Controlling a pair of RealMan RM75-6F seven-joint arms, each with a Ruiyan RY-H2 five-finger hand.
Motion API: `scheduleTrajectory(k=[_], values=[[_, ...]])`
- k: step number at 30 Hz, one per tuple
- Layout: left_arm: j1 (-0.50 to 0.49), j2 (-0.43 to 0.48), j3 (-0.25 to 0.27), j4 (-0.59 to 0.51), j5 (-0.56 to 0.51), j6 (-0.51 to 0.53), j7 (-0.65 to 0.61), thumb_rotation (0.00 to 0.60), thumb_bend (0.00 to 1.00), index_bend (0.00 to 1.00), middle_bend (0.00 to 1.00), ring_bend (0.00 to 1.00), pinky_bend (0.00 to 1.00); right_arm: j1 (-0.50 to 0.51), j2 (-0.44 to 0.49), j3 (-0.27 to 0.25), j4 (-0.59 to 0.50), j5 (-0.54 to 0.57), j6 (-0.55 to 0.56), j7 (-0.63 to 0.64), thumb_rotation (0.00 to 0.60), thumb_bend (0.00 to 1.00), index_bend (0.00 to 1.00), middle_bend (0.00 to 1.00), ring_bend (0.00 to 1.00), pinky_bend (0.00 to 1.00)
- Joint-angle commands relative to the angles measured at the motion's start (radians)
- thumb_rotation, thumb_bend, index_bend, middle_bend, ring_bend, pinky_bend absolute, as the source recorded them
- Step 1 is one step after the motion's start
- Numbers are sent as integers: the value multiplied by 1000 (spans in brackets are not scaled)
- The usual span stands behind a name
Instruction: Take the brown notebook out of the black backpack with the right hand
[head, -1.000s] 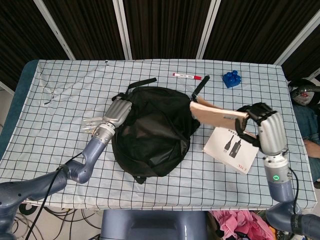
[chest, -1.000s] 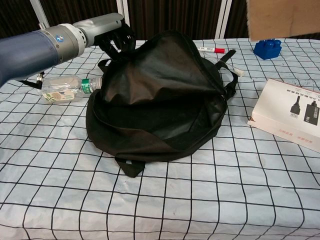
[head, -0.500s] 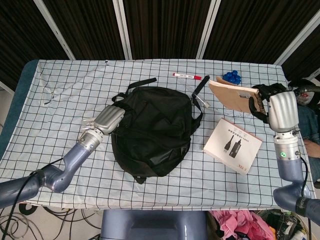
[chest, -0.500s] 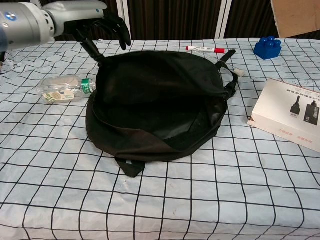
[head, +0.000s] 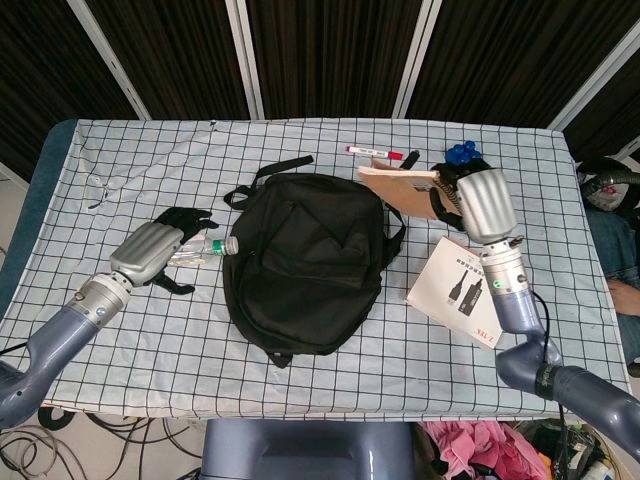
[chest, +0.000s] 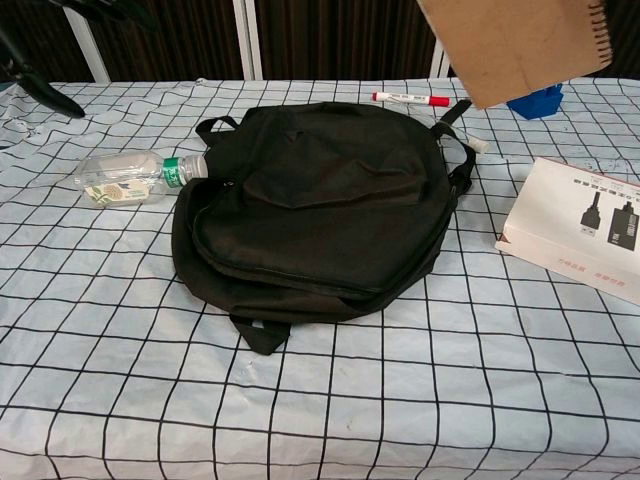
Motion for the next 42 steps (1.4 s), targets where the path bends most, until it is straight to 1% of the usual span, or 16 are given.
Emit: scheduleTrajectory(k=[1, 5, 10, 12, 14, 16, 17, 18, 20, 22, 23, 28, 32, 36, 38, 42], values=[[62, 10, 3, 7, 57, 96, -34, 600, 72, 163, 90, 0, 0, 41, -64, -19, 12, -20, -25, -68, 600, 508, 611, 577, 616, 480], [88, -4, 11, 40, 78, 130, -57, 600, 73, 167, 91, 0, 0, 81, -155, -31, 54, -33, -24, -171, 600, 508, 610, 576, 616, 480], [101, -24, 9, 81, 92, 148, -85, 600, 74, 168, 91, 0, 0, 122, -243, -53, 83, -47, -50, -228, 600, 508, 610, 573, 610, 476], [101, -26, 6, 91, 96, 148, -94, 600, 75, 169, 91, 0, 0, 131, -266, -65, 95, -60, -49, -249, 600, 501, 583, 535, 569, 442], [100, -28, 5, 101, 100, 146, -99, 600, 75, 170, 93, 0, 0, 132, -284, -85, 91, -71, -54, -272, 600, 455, 431, 405, 455, 348], [99, -31, 3, 107, 104, 146, -106, 600, 76, 171, 94, 0, 0, 120, -278, -107, 45, -60, -82, -303, 600, 372, 182, 220, 328, 253], [100, -32, 1, 110, 105, 147, -111, 600, 76, 172, 95, 0, 0, 109, -268, -119, 0, -48, -99, -327, 600, 343, 108, 156, 288, 229], [100, -35, -1, 113, 106, 148, -117, 600, 77, 173, 95, 0, 0, 99, -254, -127, -50, -35, -112, -354, 600, 303, 32, 75, 230, 200], [101, -44, -6, 124, 105, 151, -135, 600, 78, 173, 96, 0, 0, 71, -209, -154, -193, -10, -136, -423, 600, 249, 0, 8, 154, 167], [97, -58, -7, 139, 103, 144, -143, 600, 79, 173, 96, 0, 0, 34, -133, -211, -367, -8, -147, -528, 600, 204, 0, 0, 106, 152], [96, -63, -7, 145, 104, 143, -144, 600, 79, 173, 96, 0, 0, 20, -97, -220, -434, 11, -150, -577, 600, 194, 0, 0, 99, 152], [101, -75, -2, 152, 123, 162, -123, 600, 80, 174, 96, 0, 0, -47, 59, -231, -595, 89, -109, -703, 600, 179, 0, 0, 94, 146], [143, -74, 17, 144, 161, 247, -57, 600, 86, 174, 96, 0, 0, -127, 212, -220, -612, 154, -52, -657, 600, 178, 0, 0, 102, 140], [197, -72, 38, 132, 196, 339, -3, 600, 92, 174, 96, 0, 0, -207, 324, -229, -584, 157, -3, -544, 600, 178, 0, 0, 102, 131], [249, -73, 62, 126, 228, 421, 33, 600, 94, 175, 96, 0, 0, -279, 390, -255, -541, 137, 47, -457, 600, 179, 0, 0, 103, 130], [343, -92, 117, 132, 280, 541, 94, 600, 97, 174, 96, 0, 0, -394, 446, -319, -475, 59, 135, -316, 600, 180, 0, 0, 108, 124]])
